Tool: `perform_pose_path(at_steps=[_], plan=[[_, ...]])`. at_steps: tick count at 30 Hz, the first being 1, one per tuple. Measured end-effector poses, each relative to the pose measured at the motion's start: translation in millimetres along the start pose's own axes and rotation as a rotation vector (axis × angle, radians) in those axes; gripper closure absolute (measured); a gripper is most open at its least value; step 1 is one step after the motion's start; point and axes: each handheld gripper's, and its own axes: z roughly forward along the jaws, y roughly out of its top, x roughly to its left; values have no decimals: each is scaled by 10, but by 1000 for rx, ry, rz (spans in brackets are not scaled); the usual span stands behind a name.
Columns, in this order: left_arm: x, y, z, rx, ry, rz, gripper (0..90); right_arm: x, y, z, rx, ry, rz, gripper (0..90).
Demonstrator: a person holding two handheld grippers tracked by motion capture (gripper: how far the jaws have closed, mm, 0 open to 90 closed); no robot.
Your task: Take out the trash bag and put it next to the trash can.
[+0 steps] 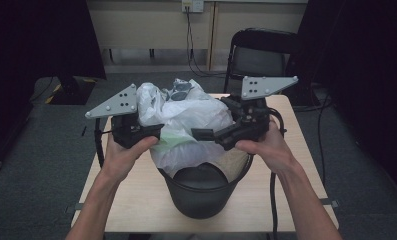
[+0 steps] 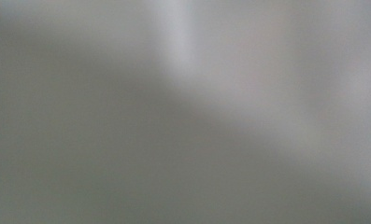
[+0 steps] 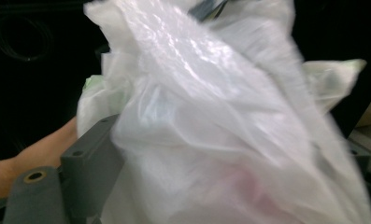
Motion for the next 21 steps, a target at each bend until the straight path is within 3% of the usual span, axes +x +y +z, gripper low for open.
perform_pose_path(at_steps=[5,9,12,14,17,21], plan=[[16,-6,18,-20,-27,-17,852,-24,-32,146,30,16,-8,152],[25,-9,32,-25,-37,-30,852,-24,-54,242,69,-18,-50,152],[15,4,50,-10,-39,-22,850,-45,-82,293,88,-10,-38,168],[19,7,74,-7,-49,-23,847,-64,-97,319,106,6,-34,237],[18,15,102,-8,-72,-25,848,-88,-103,321,117,56,-24,415],[36,31,102,-23,-91,-36,843,-50,-88,291,99,76,-55,636]])
